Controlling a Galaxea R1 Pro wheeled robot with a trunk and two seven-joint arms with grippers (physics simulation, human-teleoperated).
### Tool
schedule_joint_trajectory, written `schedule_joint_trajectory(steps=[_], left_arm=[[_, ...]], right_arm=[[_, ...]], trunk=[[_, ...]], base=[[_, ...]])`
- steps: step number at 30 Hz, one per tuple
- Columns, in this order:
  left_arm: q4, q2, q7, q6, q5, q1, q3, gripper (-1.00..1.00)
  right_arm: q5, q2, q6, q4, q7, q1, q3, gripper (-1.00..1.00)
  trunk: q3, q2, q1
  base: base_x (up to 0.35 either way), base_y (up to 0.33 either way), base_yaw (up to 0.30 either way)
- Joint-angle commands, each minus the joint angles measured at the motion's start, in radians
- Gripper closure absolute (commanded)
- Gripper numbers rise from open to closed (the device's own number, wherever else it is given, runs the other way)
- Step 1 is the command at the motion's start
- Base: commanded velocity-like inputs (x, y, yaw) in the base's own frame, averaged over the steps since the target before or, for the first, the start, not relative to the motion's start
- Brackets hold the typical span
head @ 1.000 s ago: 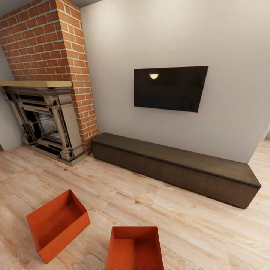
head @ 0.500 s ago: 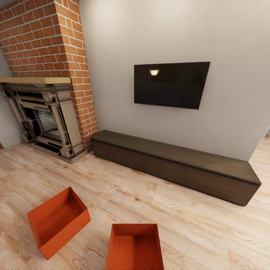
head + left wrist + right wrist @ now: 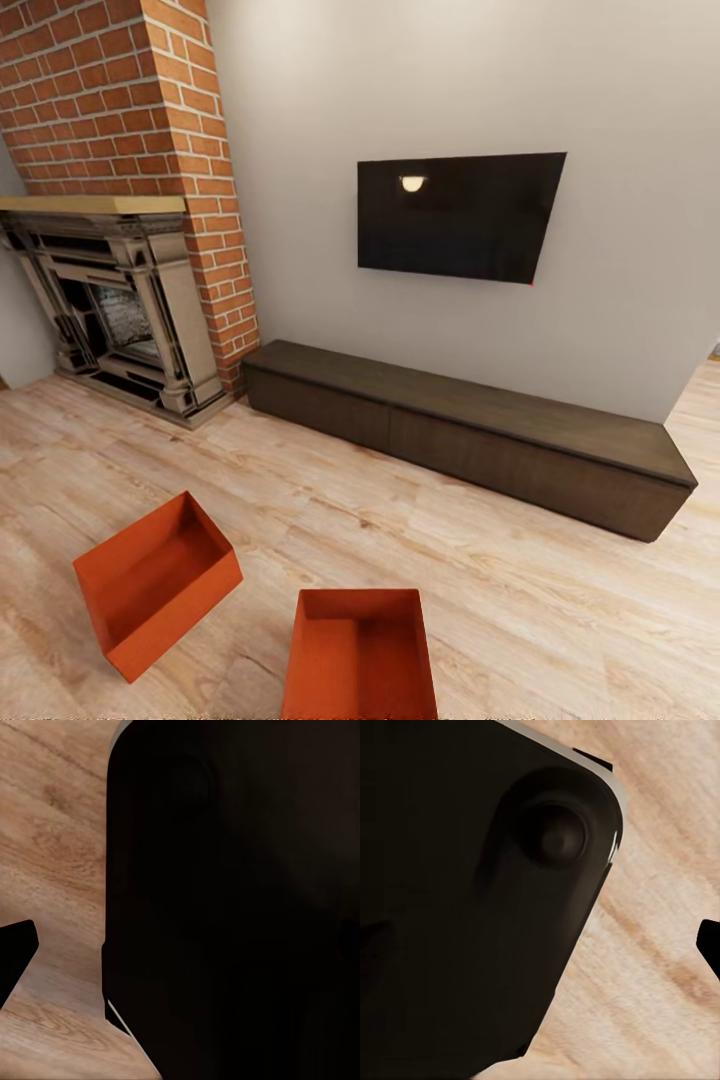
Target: Move the two storage containers from the living room to the garage. In the garage, place one container on the floor and stack the other container on top of it (either order is fine).
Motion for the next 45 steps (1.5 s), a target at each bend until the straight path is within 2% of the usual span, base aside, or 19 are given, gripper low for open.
schedule_joint_trajectory(steps=[1, 45], left_arm=[[0.000, 0.000, -0.001, -0.003, 0.007, 0.000, 0.001, -1.00], [0.000, 0.000, -0.001, -0.002, 0.007, 0.000, 0.001, -1.00]], right_arm=[[-0.011, 0.000, -0.004, 0.002, 0.005, -0.001, 0.006, -1.00], [-0.012, 0.000, -0.004, 0.002, 0.005, -0.001, 0.005, -1.00]], trunk=[[-0.002, 0.000, 0.000], [-0.073, 0.000, 0.000]], base=[[0.000, 0.000, 0.000], [0.000, 0.000, 0.000]])
